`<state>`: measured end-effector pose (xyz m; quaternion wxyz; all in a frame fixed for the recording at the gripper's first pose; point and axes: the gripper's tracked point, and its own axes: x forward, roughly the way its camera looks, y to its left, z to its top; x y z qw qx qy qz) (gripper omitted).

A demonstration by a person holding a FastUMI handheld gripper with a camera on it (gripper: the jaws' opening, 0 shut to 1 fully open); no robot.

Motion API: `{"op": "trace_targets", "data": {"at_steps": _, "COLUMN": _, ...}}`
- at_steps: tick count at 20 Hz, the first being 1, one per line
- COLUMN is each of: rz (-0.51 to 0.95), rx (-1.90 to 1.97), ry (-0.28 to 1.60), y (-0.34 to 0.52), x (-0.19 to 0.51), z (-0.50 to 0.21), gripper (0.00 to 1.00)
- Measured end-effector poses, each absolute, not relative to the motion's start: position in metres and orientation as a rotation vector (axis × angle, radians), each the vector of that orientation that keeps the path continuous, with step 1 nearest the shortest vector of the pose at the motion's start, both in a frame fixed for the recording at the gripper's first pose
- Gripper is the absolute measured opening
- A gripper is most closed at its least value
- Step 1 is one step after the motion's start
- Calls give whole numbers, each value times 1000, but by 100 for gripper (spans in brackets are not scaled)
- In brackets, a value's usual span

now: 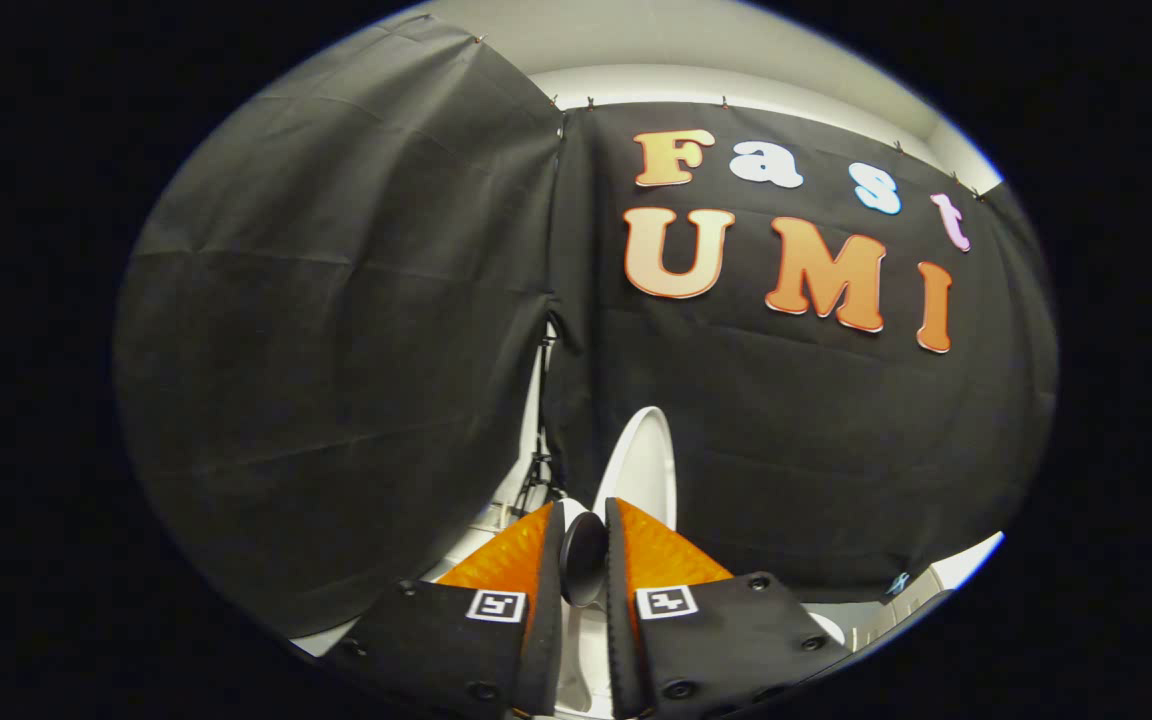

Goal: Open the toilet lid.

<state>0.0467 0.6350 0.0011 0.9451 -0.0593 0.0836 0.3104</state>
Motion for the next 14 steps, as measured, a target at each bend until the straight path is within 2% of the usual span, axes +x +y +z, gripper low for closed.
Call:
{"op": "trace_targets", "data": {"at_steps": 5, "rz": 716, "rx": -40, "ry": 116, "y": 634, "x": 28, "z": 37, "gripper": 54}}
{"op": "trace_targets", "data": {"at_steps": 12, "rz": 697, "rx": 26, "ry": 76, "y": 568, "x": 49, "z": 81, "gripper": 97}}
{"op": "trace_targets", "data": {"at_steps": 14, "rz": 662, "rx": 38, "ry": 51, "y": 529, "x": 63, "z": 91, "gripper": 96}}
